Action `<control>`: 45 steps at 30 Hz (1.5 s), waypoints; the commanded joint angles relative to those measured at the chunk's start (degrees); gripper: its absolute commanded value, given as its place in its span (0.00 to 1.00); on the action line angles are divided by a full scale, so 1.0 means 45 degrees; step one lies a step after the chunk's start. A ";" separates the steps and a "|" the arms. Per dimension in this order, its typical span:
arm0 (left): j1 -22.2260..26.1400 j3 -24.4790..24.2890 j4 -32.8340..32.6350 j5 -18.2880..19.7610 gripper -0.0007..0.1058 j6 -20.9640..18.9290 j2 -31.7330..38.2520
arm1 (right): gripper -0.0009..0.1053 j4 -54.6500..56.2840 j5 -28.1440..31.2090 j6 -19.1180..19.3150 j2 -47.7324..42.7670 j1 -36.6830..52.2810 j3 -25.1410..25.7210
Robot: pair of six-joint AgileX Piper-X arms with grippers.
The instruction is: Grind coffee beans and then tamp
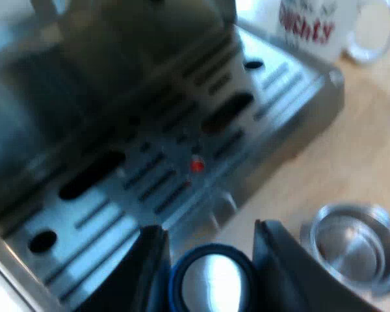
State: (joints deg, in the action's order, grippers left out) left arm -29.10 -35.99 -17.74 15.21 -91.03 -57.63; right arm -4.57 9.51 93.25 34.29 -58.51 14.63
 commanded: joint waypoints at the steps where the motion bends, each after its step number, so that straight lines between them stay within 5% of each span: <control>1: 0.0075 0.0447 0.0026 0.0115 0.17 0.0293 0.0122 | 0.65 -0.0174 -0.0151 0.0084 -0.0078 0.0050 0.0153; 17: 0.0102 0.3704 0.3112 -0.0215 0.17 0.0187 0.0022 | 0.65 0.0215 -0.0151 0.0084 -0.0078 0.0050 0.0153; 24: 0.0102 0.3963 0.3366 -0.0308 0.18 0.0162 -0.0458 | 0.65 0.0215 -0.0151 0.0084 -0.0078 0.0050 0.0153; 26: 0.0102 0.3956 0.3366 -0.0260 0.32 -0.0107 -0.1076 | 0.65 0.0215 -0.0151 0.0084 -0.0078 0.0050 0.0153; 32: 0.0102 0.3956 0.3366 -0.0186 0.49 -0.0335 -0.1333 | 0.65 0.0215 -0.0151 0.0084 -0.0078 0.0050 0.0153; 40: 0.0102 0.3956 0.3314 -0.0186 0.49 -0.0366 -0.1184 | 0.65 0.0215 -0.0151 0.0084 -0.0078 0.0050 0.0153; 45: 0.0102 0.3477 0.2871 -0.0186 0.49 -0.0366 0.0176 | 0.65 0.0215 -0.0151 0.0084 -0.0078 0.0050 0.0153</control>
State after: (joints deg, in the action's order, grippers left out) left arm -28.73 -19.47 -4.99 14.40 -92.19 -57.95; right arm -3.62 9.32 93.25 34.29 -58.51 14.63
